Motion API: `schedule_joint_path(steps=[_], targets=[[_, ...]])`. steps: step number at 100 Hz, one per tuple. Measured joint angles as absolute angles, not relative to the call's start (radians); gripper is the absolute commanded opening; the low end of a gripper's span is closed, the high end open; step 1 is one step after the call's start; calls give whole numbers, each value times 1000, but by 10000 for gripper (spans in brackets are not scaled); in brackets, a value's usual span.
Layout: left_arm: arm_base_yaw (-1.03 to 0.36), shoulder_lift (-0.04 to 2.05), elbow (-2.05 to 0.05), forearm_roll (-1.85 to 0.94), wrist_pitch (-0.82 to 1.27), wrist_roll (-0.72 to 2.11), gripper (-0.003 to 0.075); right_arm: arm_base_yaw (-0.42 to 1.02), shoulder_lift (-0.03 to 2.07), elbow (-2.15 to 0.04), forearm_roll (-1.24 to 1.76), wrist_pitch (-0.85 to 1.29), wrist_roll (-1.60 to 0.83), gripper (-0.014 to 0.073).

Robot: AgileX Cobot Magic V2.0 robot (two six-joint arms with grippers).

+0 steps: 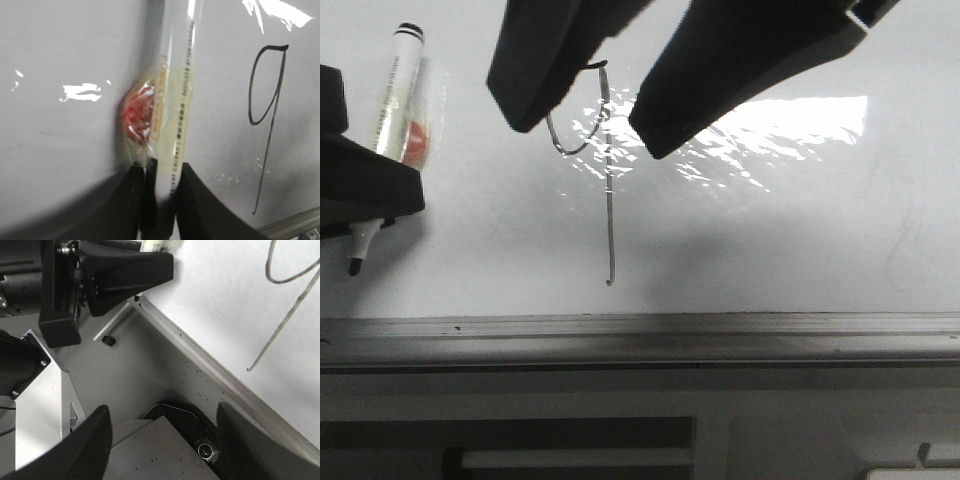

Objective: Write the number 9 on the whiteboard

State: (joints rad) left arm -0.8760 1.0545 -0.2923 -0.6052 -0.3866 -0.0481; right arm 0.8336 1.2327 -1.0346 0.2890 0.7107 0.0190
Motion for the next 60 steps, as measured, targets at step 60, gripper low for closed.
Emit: schedule_joint_path(steps=[60], targets=[[-876, 1023, -295, -589, -386, 13, 486, 834, 1233, -1035, 287, 711, 19, 398]])
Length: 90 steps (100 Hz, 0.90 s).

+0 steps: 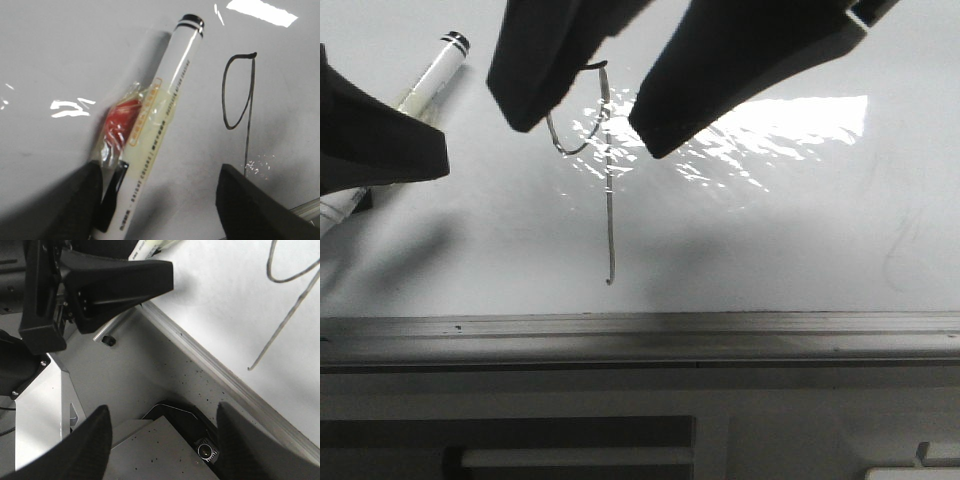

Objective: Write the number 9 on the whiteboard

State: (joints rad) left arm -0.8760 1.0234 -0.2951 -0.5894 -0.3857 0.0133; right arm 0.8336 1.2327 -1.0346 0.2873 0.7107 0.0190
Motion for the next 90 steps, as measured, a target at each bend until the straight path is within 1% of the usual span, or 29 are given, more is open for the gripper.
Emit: schedule_joint_path(steps=[24, 60, 80, 87, 88, 89, 90], targets=[[-876, 1019, -297, -583, -340, 80, 484, 834, 1233, -1035, 287, 711, 19, 398], [-876, 1018, -299, -576, -103, 103, 484, 834, 1233, -1035, 287, 717, 19, 398], [-876, 1017, -307, -576, -43, 108, 483, 834, 1233, -1035, 287, 717, 19, 397], [-876, 1012, -307, -574, -31, 115, 476, 834, 1233, -1035, 287, 717, 19, 362], [-876, 1012, -307, -574, -28, 115, 472, 834, 1233, -1035, 287, 717, 19, 339], [-876, 1010, -307, -574, -26, 117, 470, 834, 1233, -1035, 287, 717, 19, 339], [-876, 1010, -307, -571, -21, 117, 468, 834, 1233, -1035, 287, 717, 19, 321]])
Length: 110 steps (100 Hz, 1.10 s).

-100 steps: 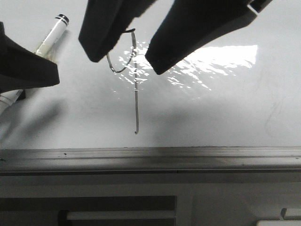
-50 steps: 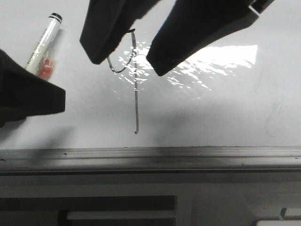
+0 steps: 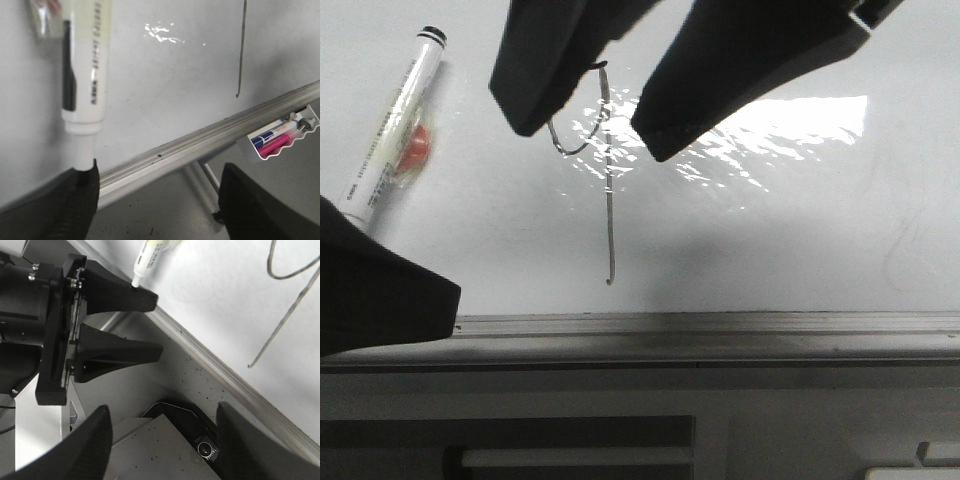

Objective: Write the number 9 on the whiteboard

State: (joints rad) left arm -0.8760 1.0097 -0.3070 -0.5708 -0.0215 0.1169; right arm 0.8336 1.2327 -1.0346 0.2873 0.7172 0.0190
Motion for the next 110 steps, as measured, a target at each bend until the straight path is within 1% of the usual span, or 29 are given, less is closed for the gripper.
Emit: schedule_joint_path(steps=[4, 12, 17, 23, 26, 36, 41, 50, 62, 91, 98, 110], targets=[[-876, 999, -307, -564, -12, 122, 449, 834, 1233, -1035, 287, 715, 15, 269], [-876, 971, -304, -541, 27, 122, 396, 834, 1230, -1035, 285, 705, 13, 126], [-876, 943, -298, -531, 54, 122, 347, 834, 1223, -1035, 279, 694, 13, 45], [-876, 903, -296, -516, 77, 122, 263, 834, 1210, -1035, 268, 682, 11, -49], [-876, 880, -296, -506, 87, 122, 219, 834, 1202, -1035, 261, 678, 11, -68], [-876, 781, -296, -477, 140, 122, 43, 834, 1162, -1030, 230, 659, 10, -67], [-876, 730, -296, -465, 173, 122, -20, 834, 1136, -1012, 218, 639, 10, -67], [-876, 625, -296, -443, 221, 122, -20, 834, 1072, -961, 189, 586, 10, -67], [-876, 482, -294, -409, 237, 122, -20, 834, 959, -827, 153, 480, 10, -67], [-876, 146, -283, -280, 332, 122, -20, 842, 576, -413, 20, 71, 9, -67], [-876, 76, -265, -266, 352, 122, -20, 842, 484, -332, -13, 27, 9, -67], [-876, -1, -249, -255, 366, 122, -20, 842, 356, -222, -35, 15, 7, -67]])
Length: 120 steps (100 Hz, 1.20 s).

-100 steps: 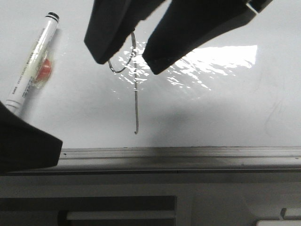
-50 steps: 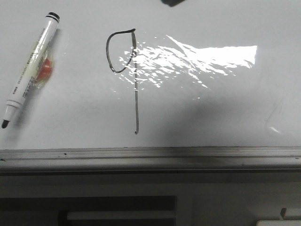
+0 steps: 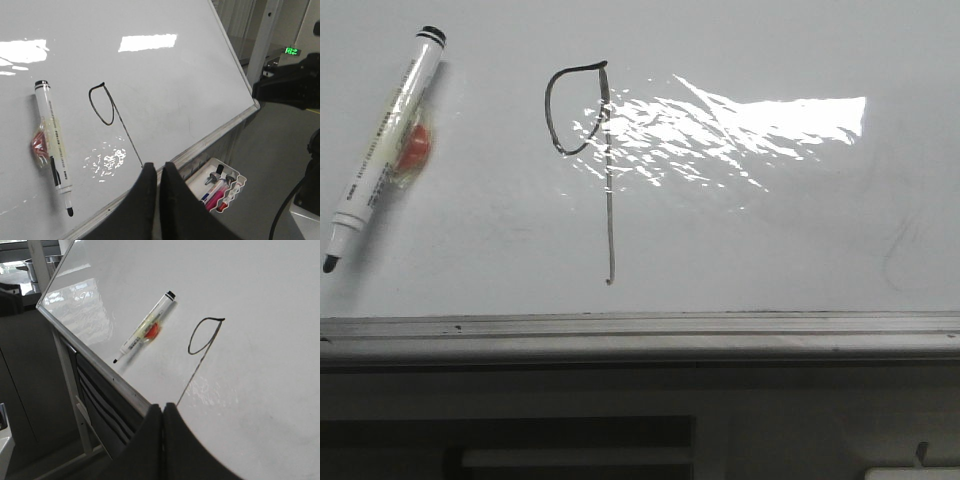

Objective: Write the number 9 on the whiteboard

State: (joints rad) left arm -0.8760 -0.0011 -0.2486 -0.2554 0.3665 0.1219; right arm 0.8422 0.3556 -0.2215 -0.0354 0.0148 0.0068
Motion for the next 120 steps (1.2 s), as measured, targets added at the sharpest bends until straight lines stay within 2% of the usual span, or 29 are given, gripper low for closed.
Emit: schedule_joint_path(steps=[22, 120], targets=[[-876, -4, -245, -253, 375, 122, -20, 842, 237, -141, -37, 11, 7, -67], [-876, -4, -212, -253, 379, 122, -20, 842, 234, -134, -37, 0, 0, -67]])
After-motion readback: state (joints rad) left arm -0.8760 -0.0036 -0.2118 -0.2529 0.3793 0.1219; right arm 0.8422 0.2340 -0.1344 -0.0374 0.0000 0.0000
